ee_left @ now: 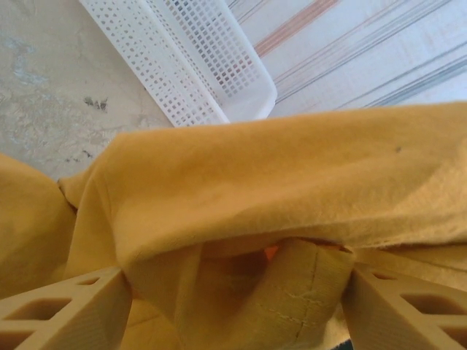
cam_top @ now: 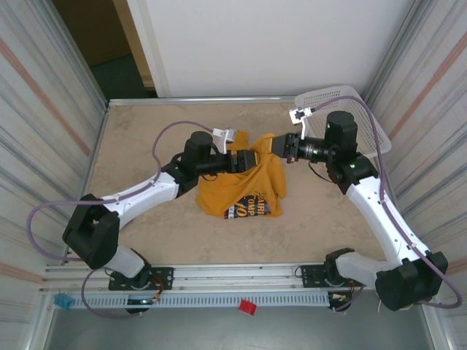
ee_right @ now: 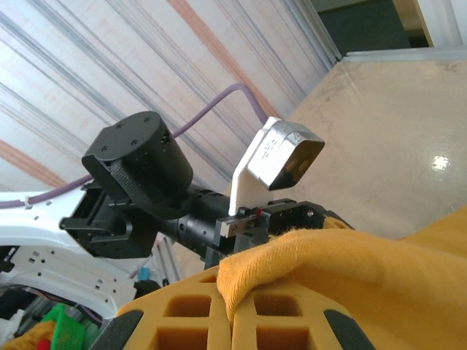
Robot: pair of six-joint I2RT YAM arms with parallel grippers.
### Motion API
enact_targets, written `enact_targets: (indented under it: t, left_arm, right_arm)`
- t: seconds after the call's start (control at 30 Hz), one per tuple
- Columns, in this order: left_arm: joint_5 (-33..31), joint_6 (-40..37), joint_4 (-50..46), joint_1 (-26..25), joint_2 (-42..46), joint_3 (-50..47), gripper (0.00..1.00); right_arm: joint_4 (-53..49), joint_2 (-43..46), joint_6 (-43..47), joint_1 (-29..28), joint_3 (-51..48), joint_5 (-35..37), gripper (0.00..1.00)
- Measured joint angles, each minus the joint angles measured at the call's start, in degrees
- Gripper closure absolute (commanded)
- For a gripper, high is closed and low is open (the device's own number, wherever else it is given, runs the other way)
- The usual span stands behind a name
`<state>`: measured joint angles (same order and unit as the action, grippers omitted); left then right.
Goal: Fold the inside-out t-shirt
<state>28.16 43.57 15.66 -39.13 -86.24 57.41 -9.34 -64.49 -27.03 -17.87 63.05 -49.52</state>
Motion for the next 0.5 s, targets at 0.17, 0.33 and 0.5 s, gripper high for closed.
enact_targets:
  t: [0.17, 0.33, 0.5]
  left_arm:
    - [-0.92, 3.96, 3.80, 0.00, -1.79, 0.00, 0.51]
    - [-1.25, 6.01, 5.64, 0.02, -3.50, 1.09, 1.00]
    - [-0.74, 5.07, 5.70, 1.27, -2.47, 1.03, 1.00]
  right_arm:
    - [0.37, 0.00, -0.02, 0.00, -1.03, 0.24, 1.00]
    - [0.61, 0.04, -0.48, 1.11, -3.21, 1.27, 1.00]
    - [2.01, 0.50, -2.86, 5.90, -9.31, 5.01, 1.00]
